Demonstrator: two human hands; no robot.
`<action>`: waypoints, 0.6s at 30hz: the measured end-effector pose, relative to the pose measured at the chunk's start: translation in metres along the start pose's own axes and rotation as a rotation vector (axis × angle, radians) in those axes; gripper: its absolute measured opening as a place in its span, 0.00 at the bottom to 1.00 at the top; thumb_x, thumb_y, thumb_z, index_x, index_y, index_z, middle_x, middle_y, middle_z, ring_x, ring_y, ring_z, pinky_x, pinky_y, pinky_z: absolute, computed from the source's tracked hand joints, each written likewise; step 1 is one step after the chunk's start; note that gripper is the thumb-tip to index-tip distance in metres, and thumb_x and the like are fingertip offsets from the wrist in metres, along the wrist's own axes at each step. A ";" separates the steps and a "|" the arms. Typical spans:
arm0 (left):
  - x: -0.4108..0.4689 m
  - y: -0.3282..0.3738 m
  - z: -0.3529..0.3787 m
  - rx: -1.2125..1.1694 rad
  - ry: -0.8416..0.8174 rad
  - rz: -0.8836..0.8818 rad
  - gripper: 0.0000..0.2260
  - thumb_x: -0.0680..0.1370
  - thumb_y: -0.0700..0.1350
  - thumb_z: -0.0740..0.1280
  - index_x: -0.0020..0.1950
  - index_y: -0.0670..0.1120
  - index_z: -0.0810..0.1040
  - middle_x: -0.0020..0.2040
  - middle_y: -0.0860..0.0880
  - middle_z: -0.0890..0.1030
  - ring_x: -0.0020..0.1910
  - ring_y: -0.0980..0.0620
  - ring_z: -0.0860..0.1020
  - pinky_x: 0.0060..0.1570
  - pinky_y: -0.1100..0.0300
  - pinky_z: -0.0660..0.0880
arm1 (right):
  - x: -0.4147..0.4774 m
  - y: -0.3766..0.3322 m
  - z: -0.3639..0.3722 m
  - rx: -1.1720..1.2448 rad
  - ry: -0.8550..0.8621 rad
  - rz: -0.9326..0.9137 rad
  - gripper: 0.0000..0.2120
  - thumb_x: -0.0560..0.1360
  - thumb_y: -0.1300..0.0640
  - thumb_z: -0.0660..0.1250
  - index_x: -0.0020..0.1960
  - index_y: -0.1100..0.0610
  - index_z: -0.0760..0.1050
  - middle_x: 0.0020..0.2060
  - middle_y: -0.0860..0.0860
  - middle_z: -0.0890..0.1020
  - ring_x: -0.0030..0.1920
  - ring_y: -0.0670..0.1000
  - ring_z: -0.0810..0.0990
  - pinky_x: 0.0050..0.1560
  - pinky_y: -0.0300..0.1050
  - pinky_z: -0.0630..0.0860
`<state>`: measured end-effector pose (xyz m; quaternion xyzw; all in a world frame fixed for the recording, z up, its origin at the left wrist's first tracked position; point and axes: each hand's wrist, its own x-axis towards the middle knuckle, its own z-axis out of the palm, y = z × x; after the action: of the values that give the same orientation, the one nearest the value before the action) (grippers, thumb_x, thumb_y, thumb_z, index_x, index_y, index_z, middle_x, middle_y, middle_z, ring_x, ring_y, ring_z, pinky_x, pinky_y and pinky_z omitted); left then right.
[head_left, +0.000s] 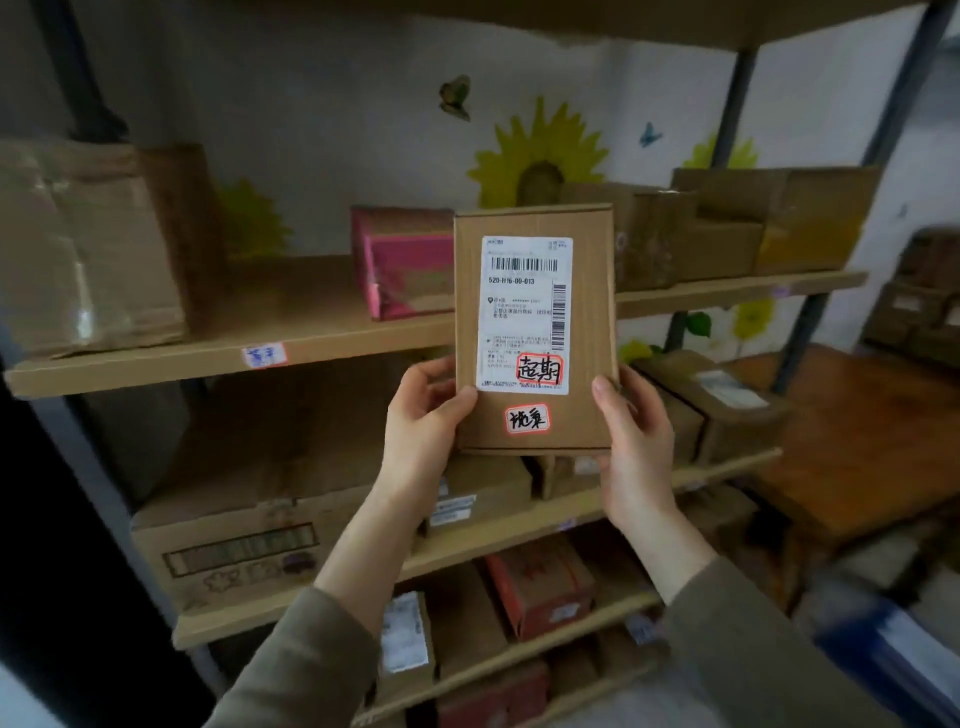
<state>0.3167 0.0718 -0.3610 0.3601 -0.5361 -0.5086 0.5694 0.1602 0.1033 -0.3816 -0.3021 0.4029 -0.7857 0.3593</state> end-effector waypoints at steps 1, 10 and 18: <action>0.002 -0.009 0.015 0.011 -0.046 -0.030 0.08 0.77 0.38 0.65 0.51 0.50 0.74 0.50 0.48 0.81 0.50 0.49 0.80 0.51 0.54 0.78 | 0.000 -0.001 -0.016 -0.011 0.062 -0.003 0.09 0.74 0.59 0.67 0.51 0.48 0.75 0.50 0.51 0.82 0.55 0.55 0.80 0.58 0.55 0.76; -0.009 -0.134 0.169 0.077 -0.454 -0.326 0.09 0.77 0.38 0.65 0.57 0.44 0.74 0.50 0.46 0.80 0.46 0.51 0.79 0.47 0.59 0.77 | -0.009 0.006 -0.189 -0.119 0.628 0.067 0.10 0.75 0.52 0.66 0.56 0.46 0.71 0.51 0.45 0.79 0.52 0.49 0.80 0.46 0.45 0.79; -0.040 -0.251 0.343 0.206 -0.906 -0.716 0.23 0.78 0.37 0.63 0.69 0.55 0.64 0.49 0.52 0.78 0.43 0.52 0.78 0.39 0.58 0.77 | 0.021 0.012 -0.379 -0.152 1.014 0.128 0.17 0.77 0.54 0.64 0.64 0.55 0.68 0.55 0.53 0.77 0.46 0.48 0.78 0.32 0.37 0.74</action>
<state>-0.0635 0.1010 -0.5532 0.3188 -0.6178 -0.7178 0.0384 -0.1371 0.2386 -0.5744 0.1169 0.5998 -0.7785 0.1430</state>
